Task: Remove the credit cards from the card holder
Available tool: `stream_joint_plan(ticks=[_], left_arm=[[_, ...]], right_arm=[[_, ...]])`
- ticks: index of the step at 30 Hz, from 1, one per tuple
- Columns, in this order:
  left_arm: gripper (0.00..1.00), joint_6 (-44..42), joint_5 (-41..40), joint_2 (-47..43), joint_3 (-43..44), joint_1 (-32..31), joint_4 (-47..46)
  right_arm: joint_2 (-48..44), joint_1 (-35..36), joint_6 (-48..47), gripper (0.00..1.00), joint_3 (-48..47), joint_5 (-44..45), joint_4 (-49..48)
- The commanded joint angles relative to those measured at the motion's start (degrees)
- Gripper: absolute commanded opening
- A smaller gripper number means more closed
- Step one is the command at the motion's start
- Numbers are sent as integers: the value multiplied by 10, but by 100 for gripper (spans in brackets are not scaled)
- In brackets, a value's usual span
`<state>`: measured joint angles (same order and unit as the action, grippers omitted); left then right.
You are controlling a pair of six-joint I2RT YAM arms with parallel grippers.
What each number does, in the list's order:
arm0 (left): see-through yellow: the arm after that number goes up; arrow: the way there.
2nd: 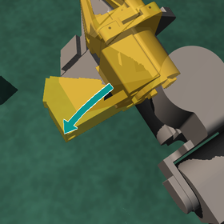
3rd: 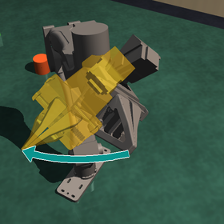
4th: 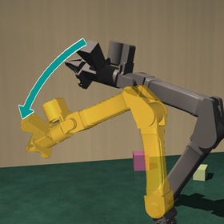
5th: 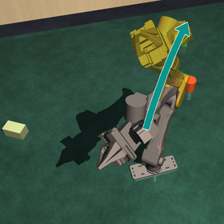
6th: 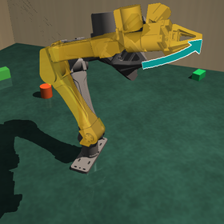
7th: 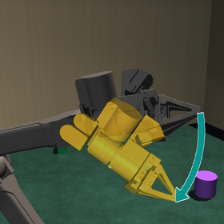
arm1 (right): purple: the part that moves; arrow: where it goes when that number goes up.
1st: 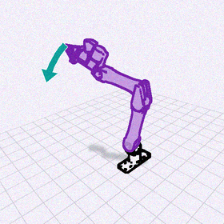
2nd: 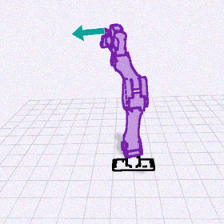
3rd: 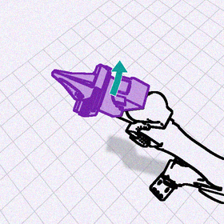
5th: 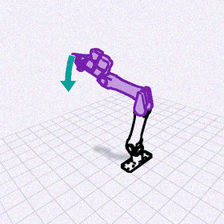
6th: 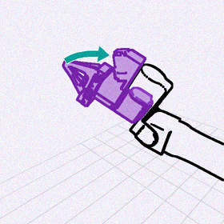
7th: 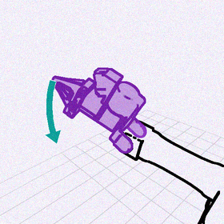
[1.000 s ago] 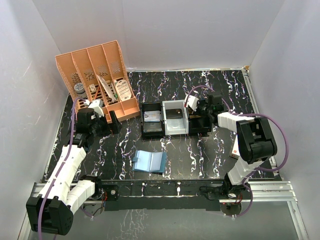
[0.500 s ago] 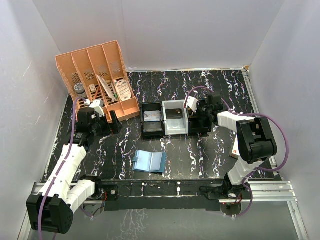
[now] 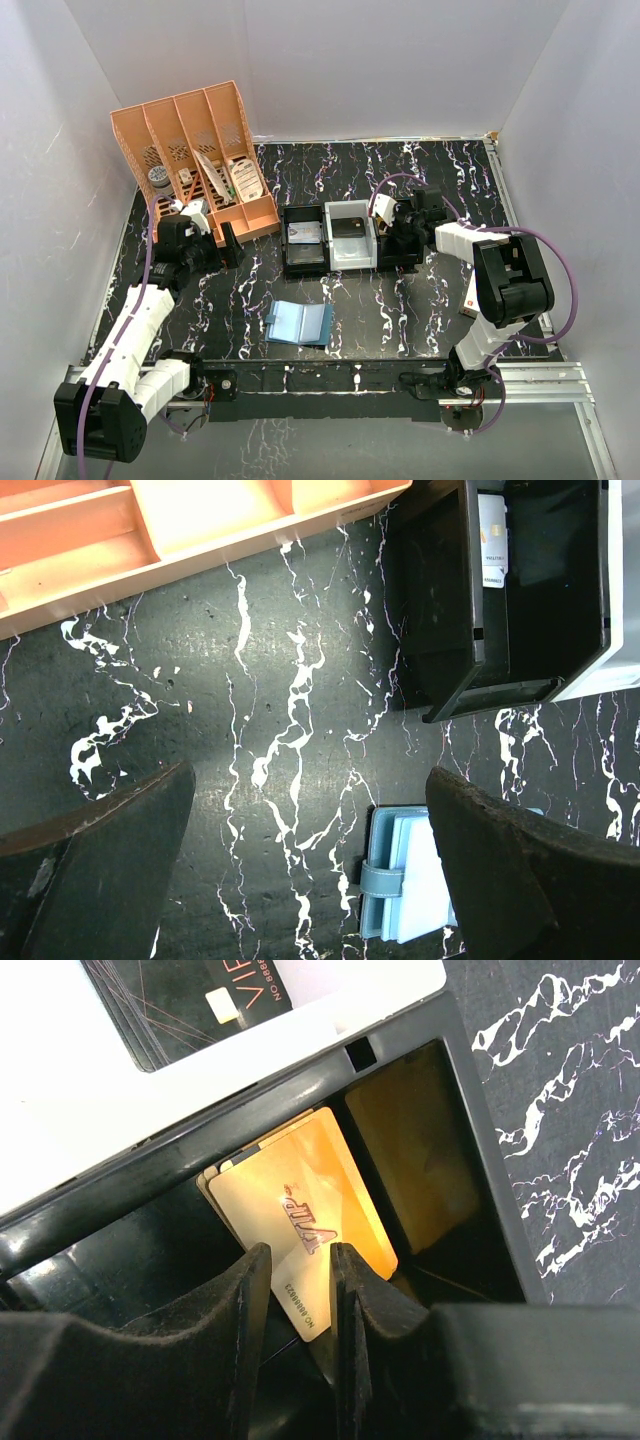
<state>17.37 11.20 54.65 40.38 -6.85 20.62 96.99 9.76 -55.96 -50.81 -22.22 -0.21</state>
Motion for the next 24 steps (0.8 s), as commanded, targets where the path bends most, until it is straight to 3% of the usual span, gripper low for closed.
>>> stream_joint_plan(ticks=[1,8,15,20,24], left_arm=[[99,-2,-2,-2,5,2,6],[99,-2,-1,0,5,2,6],[99,-2,3,4,6,2,5],[99,-2,5,2,6,2,4],[99,-2,6,1,6,2,4]], right_arm=[[-7,1,3,29,-11,4,-18],[-49,2,116,32,-4,10,-75],[-110,4,428,39,4,42,-72],[-94,4,640,39,-61,147,103],[-60,5,692,30,-101,128,206]])
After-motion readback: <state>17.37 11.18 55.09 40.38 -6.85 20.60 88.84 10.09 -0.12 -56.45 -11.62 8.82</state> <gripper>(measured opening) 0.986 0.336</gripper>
